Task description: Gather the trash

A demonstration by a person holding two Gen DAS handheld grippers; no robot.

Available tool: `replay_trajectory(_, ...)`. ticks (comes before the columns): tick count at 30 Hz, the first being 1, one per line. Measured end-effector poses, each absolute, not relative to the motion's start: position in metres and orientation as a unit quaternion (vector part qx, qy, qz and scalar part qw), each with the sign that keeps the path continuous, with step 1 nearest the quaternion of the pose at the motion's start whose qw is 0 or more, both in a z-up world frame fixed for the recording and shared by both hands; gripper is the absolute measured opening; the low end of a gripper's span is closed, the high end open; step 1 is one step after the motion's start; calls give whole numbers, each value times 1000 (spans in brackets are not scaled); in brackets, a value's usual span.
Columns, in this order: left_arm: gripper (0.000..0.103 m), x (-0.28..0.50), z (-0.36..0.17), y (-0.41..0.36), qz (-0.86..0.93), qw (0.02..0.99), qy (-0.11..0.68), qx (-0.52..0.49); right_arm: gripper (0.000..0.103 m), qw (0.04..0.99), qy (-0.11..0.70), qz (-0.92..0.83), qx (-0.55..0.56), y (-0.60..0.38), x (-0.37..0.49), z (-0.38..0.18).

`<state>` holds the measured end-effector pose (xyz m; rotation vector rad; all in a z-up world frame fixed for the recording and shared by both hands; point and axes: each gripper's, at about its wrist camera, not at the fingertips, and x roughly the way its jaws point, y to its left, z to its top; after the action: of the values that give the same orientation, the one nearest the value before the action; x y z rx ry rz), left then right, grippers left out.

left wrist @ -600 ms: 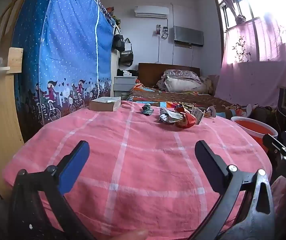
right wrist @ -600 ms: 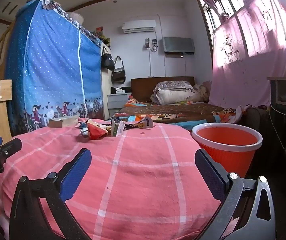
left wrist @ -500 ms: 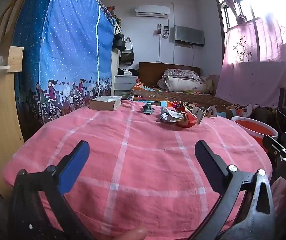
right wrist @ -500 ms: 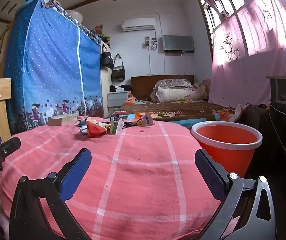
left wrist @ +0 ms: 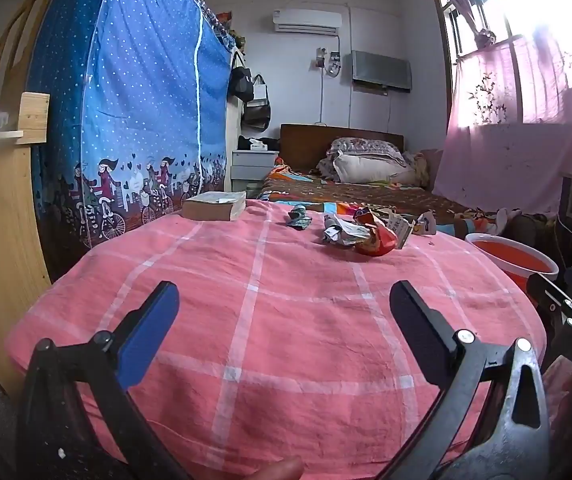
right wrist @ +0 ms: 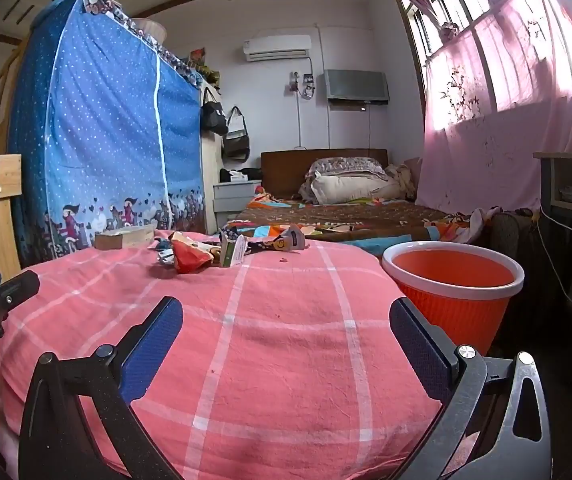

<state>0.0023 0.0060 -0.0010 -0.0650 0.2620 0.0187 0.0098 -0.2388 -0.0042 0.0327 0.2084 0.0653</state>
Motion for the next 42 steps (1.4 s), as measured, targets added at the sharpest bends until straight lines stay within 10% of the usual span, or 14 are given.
replay_trajectory(42,103,1,1,8,10,991,129,-32,103,993,109,28,22,-245,9,-9)
